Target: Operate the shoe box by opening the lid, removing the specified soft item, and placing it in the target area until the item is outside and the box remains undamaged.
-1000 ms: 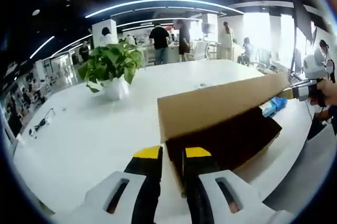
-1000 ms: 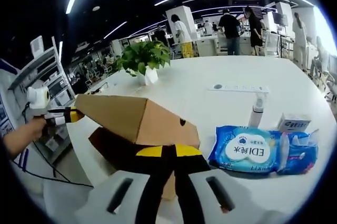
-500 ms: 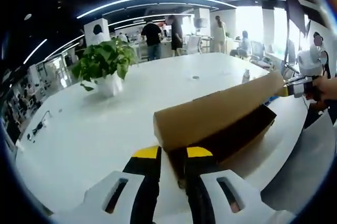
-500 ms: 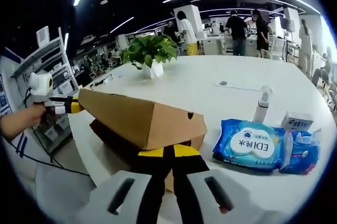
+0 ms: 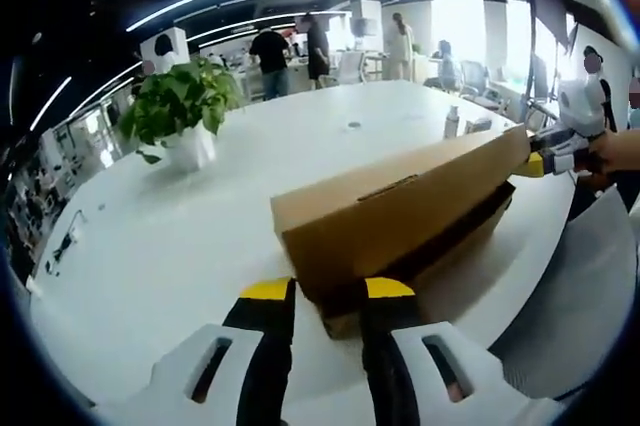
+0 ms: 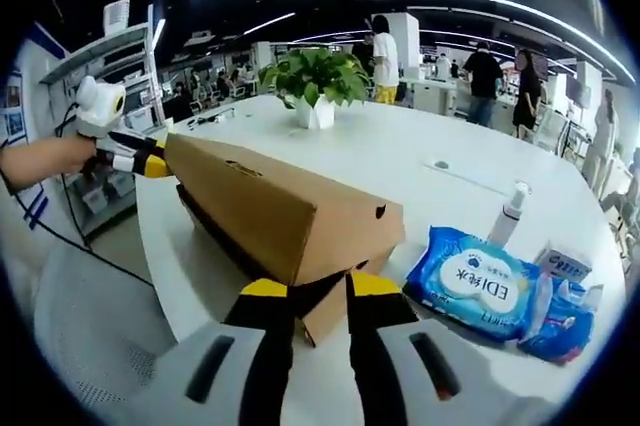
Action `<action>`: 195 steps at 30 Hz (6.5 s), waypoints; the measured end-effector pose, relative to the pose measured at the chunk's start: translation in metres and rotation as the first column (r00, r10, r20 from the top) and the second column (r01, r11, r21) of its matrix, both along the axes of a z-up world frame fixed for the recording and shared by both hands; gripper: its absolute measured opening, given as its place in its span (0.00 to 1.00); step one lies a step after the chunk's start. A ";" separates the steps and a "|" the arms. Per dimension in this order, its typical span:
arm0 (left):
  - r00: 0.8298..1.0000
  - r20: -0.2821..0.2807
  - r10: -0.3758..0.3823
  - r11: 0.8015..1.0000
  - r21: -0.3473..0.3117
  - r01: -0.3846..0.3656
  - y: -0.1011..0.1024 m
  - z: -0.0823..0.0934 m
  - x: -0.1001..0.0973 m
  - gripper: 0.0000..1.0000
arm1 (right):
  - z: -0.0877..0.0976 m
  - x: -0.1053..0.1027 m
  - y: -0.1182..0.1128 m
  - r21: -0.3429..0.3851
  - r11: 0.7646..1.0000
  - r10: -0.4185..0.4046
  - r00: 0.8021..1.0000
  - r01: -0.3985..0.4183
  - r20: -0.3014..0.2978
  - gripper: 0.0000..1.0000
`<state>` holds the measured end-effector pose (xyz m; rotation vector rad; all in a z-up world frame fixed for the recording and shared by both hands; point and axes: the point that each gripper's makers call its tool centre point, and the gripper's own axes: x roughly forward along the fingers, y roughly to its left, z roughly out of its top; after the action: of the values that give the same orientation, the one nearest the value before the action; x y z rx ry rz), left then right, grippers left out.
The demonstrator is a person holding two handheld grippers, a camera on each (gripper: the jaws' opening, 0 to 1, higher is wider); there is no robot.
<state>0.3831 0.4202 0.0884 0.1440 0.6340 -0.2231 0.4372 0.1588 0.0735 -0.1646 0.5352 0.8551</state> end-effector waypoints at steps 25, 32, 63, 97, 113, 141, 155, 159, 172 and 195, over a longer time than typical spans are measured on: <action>0.996 -0.091 -0.015 1.000 -0.009 0.015 -0.007 -0.039 -0.014 0.29 | -0.034 -0.015 0.005 -0.119 0.988 0.103 0.995 -0.102 0.003 0.29; 0.994 -0.107 -0.013 1.000 -0.017 0.011 -0.007 -0.045 -0.015 0.29 | -0.041 -0.016 0.004 -0.135 0.985 0.107 0.994 -0.107 -0.014 0.30; 0.993 -0.105 -0.062 0.998 -0.019 0.061 -0.009 -0.042 -0.008 0.32 | -0.031 -0.013 0.012 -0.108 0.987 0.121 0.993 -0.122 -0.015 0.32; 0.990 -0.126 -0.065 0.997 -0.038 0.061 0.000 -0.050 0.051 0.32 | -0.036 0.041 0.020 -0.103 0.991 0.079 0.996 -0.083 -0.042 0.32; 0.990 -0.124 -0.073 0.997 -0.040 0.069 0.002 -0.049 0.089 0.32 | -0.036 0.078 0.022 -0.110 0.992 0.065 0.997 -0.069 -0.039 0.33; 0.988 -0.126 -0.087 0.996 -0.020 0.085 -0.013 -0.047 0.108 0.38 | -0.028 0.101 0.008 -0.130 0.990 0.058 0.998 -0.056 0.006 0.37; 0.995 -0.046 -0.088 0.996 -0.036 0.086 -0.029 -0.019 0.065 0.48 | -0.005 0.087 -0.055 -0.115 0.992 -0.039 0.997 0.047 0.071 0.48; 0.996 -0.002 -0.090 0.994 -0.056 0.090 -0.039 -0.006 0.052 0.54 | 0.001 0.076 -0.079 -0.113 0.991 -0.063 0.994 0.073 0.087 0.52; 0.993 0.051 -0.106 0.991 -0.074 0.109 -0.063 0.007 0.009 0.72 | 0.002 0.024 -0.151 -0.112 0.976 -0.182 0.981 0.188 0.061 0.65; 0.989 0.140 -0.052 0.989 -0.128 0.070 -0.086 0.034 -0.044 0.89 | 0.023 -0.032 -0.190 -0.073 0.943 -0.317 0.942 0.326 0.105 0.83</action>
<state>0.3394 0.3347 0.1226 0.0498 0.4775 -0.3118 0.4053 -0.0317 0.0967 -0.1914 0.4970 0.5017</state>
